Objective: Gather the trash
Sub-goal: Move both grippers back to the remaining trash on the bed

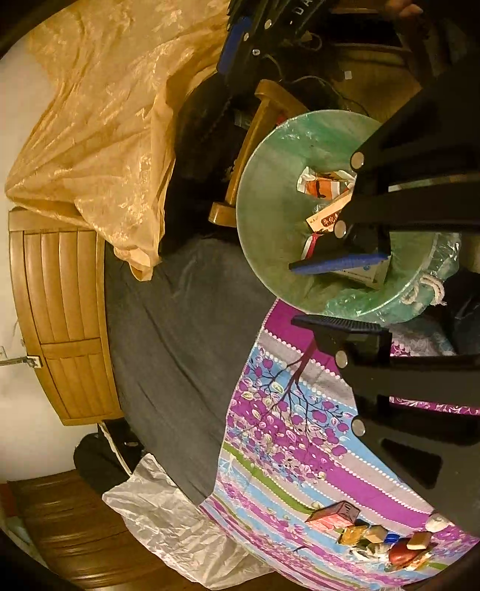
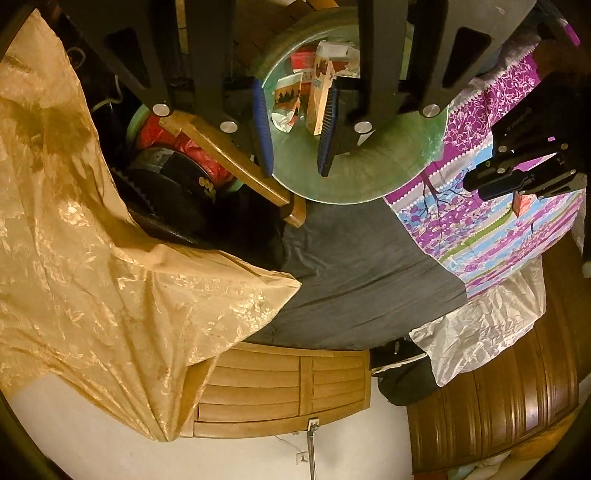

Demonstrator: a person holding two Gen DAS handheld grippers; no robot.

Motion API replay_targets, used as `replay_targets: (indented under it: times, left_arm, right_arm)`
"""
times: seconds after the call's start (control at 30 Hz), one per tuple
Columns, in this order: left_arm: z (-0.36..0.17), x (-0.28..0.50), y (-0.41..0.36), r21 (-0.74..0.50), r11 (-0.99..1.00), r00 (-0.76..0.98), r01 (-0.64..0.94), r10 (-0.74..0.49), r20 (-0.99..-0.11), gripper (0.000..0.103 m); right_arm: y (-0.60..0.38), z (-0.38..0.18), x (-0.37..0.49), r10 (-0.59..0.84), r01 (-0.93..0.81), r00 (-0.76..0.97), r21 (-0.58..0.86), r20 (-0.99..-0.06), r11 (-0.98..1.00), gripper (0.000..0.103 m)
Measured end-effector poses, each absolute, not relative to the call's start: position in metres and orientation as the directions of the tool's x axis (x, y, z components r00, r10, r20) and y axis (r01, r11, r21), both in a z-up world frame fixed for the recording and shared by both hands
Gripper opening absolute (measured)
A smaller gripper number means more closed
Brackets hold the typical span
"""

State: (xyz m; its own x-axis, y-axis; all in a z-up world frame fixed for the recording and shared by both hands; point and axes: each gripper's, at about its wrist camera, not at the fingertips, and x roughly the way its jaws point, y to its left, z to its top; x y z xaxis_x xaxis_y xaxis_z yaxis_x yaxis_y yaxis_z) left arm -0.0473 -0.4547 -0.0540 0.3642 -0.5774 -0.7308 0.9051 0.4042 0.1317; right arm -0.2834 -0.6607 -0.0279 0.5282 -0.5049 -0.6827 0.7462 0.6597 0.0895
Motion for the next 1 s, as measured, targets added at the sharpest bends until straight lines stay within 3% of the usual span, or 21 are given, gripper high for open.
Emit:
replay_targets:
  times: [0.57,1.0]
  left_arm:
    - [-0.066,0.019,-0.357,0.089,0.663,0.492,0.744,-0.453,-0.743,0.022]
    - [-0.100,0.083,-0.215,0.045,0.869,0.536,0.493,-0.263,-0.802,0.026]
  right_arm:
    - [-0.601,-0.019,-0.235,-0.463,0.651,0.666,0.153,-0.585,0.743,0.026]
    - [-0.508,-0.035,-0.131,-0.233,0.416,0.724,0.142,-0.649,0.898,0.026]
